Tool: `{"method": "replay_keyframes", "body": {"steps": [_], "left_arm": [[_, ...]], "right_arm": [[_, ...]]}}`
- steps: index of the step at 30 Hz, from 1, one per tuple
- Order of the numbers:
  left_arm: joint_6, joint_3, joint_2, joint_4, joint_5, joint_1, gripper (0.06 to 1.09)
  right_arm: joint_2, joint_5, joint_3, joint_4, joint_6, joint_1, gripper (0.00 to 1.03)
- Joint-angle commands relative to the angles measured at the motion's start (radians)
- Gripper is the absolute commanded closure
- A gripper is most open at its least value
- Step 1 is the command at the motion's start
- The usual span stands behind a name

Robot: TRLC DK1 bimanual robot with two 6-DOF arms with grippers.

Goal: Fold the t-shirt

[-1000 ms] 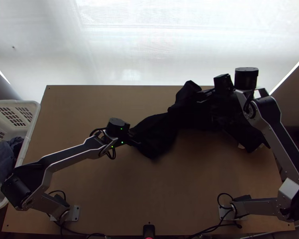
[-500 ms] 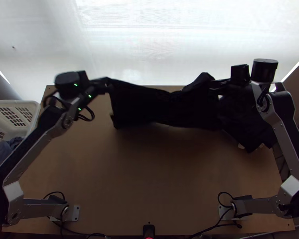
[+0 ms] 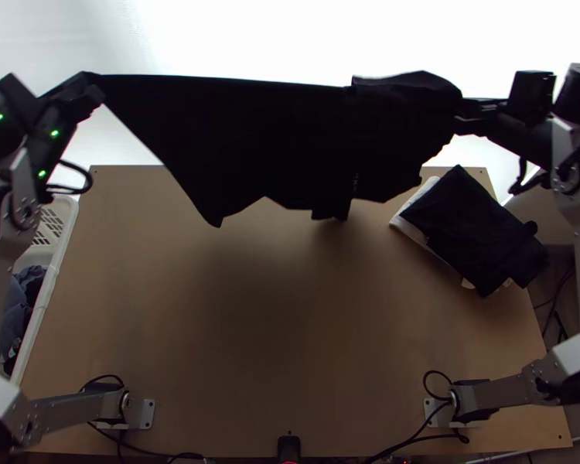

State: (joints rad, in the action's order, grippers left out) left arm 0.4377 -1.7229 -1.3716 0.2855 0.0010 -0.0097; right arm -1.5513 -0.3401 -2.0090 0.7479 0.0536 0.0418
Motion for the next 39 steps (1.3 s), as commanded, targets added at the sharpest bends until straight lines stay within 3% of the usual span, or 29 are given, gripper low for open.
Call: {"method": "replay_keyframes", "body": {"steps": [1,9,16,22,25,31,39], "left_arm": [[0.004,0.137,0.195,0.081,0.102,0.053,1.05],[0.006,0.275,0.483,0.165,0.240,0.054,1.05],[0.062,0.290,0.634,0.385,0.300,0.040,1.05],[0.049,0.437,0.737,0.584,0.335,0.034,1.05],[-0.053,0.677,0.819,0.623,0.346,0.024,1.05],[-0.106,1.065,0.856,0.354,0.344,0.022,1.05],[-0.073,1.180,0.359,-0.163,0.309,-0.045,1.05]], "right_arm": [[0.119,-0.074,-0.051,0.196,-0.021,0.013,1.00],[0.441,-0.092,0.001,0.225,-0.075,0.010,1.00],[0.522,-0.092,0.000,0.421,-0.084,0.026,1.00],[0.585,-0.094,0.277,0.496,-0.038,0.090,1.00],[0.603,-0.094,0.521,0.469,-0.021,0.090,1.00],[0.605,-0.096,0.857,0.192,-0.011,0.092,1.00],[0.477,-0.096,0.875,0.036,-0.015,0.112,1.00]]}}
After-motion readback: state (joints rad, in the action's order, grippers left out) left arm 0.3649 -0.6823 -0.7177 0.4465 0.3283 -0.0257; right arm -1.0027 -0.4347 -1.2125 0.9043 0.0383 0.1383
